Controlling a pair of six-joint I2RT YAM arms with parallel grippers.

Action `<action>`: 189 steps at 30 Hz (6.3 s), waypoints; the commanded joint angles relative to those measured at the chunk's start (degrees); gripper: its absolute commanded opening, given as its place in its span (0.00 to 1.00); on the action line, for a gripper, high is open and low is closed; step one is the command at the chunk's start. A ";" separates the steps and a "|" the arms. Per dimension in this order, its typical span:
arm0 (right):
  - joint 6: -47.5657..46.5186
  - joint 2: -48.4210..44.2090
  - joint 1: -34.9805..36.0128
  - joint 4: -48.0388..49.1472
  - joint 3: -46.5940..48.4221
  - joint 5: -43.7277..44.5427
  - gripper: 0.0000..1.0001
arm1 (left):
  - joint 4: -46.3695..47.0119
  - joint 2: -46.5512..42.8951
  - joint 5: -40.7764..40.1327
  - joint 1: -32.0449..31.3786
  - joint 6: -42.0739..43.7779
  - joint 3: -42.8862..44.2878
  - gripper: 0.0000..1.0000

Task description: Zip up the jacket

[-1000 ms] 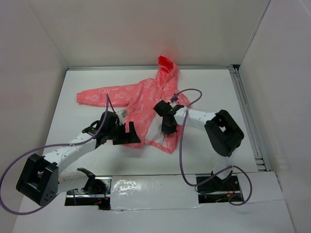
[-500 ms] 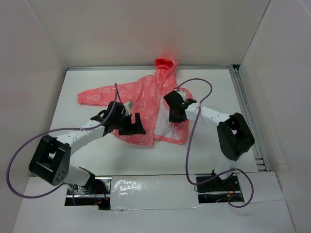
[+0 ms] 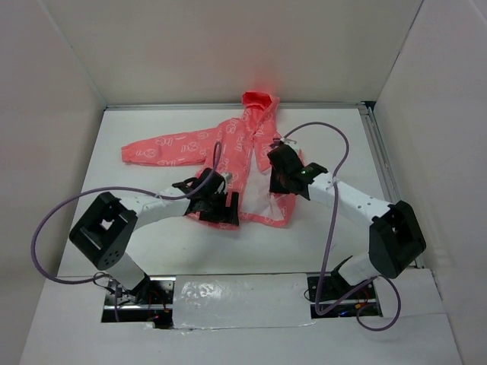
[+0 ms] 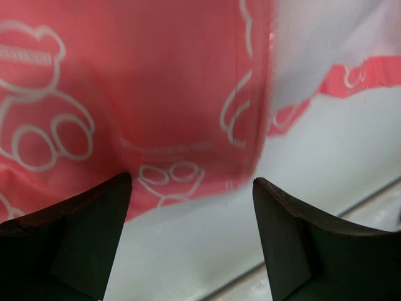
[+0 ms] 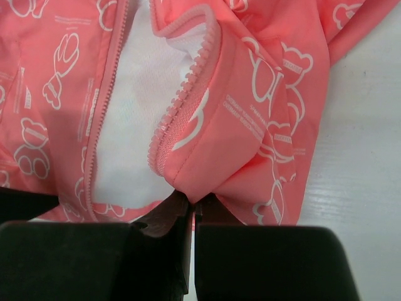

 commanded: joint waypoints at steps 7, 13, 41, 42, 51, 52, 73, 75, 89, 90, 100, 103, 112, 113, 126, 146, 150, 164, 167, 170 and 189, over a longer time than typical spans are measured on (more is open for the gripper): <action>1.45 -5.74 0.48 1.69 -1.89 1.27 0.00 | -13.52 13.29 -19.52 -5.74 -12.11 11.49 0.80; 2.77 -6.71 0.83 1.51 -3.03 2.24 0.00 | -24.08 22.61 -27.00 -9.96 -20.20 19.66 0.76; 6.55 -9.61 0.04 0.98 -7.34 7.16 0.00 | -21.90 29.39 -15.83 -12.25 -21.17 16.77 0.14; 6.72 -9.70 -0.04 1.07 -7.69 7.08 0.00 | -21.90 28.43 -15.84 -12.25 -20.65 16.25 0.12; 6.56 -9.26 -6.18 3.18 -8.31 5.33 0.00 | -21.19 8.75 -14.18 -11.55 -18.10 10.62 0.00; 6.29 -9.00 -6.63 3.96 -8.31 5.06 0.00 | -21.46 7.69 -13.91 -11.55 -17.66 10.53 0.00; -0.29 -6.26 -17.19 10.55 -11.29 -3.29 0.00 | -21.55 -19.57 -9.78 -4.52 -13.53 7.71 0.00; -2.92 -10.82 -14.65 12.14 -11.38 -6.79 0.00 | -18.67 -19.92 -8.72 -4.34 -11.87 9.03 0.00; -6.89 -30.87 -9.01 33.23 -18.68 -35.54 0.00 | -2.30 -17.73 0.50 -0.91 -6.94 19.58 0.00; -7.16 -30.88 -9.01 33.24 -18.50 -36.77 0.00 | -1.60 -17.64 1.29 -0.91 -6.33 20.11 0.00; -4.52 -31.23 -6.82 35.52 -19.56 -43.91 0.00 | 8.06 -17.54 7.62 -0.73 -4.92 19.15 0.00; -4.00 -31.76 -6.29 35.61 -19.91 -43.37 0.00 | 10.09 -18.60 9.21 -0.56 -5.35 17.13 0.00; -1.45 -32.46 -4.97 35.96 -20.53 -41.44 0.00 | 11.06 -19.39 9.30 -0.65 -5.62 13.88 0.00; -1.36 -32.37 -5.05 35.96 -20.61 -41.35 0.00 | 11.41 -19.39 9.21 -0.65 -5.70 13.61 0.00; -0.22 -30.88 -5.14 34.38 -19.74 -39.95 0.00 | 15.10 -20.45 11.67 -0.65 -6.06 10.97 0.00; 2.68 -32.11 -5.41 38.16 -22.11 -41.53 0.00 | 15.90 -20.80 9.83 -0.65 -7.81 9.83 0.00; 2.42 -32.20 -5.49 36.67 -22.02 -40.48 0.00 | 17.21 -21.06 9.38 -0.65 -9.66 9.30 0.00; 4.09 -33.60 -5.58 40.09 -23.07 -41.26 0.00 | 17.39 -20.27 9.91 -1.00 -8.96 8.95 0.00; 4.44 -33.69 -5.67 40.53 -23.07 -40.56 0.00 | 17.65 -20.19 10.88 -1.00 -9.31 8.60 0.00; 4.88 -33.78 -5.67 40.88 -23.34 -39.51 0.00 | 17.83 -20.36 11.67 -1.00 -9.57 8.42 0.00; 7.25 -34.40 -7.43 43.34 -24.48 -41.61 0.00 | 18.97 -20.19 12.55 -1.00 -10.27 7.19 0.00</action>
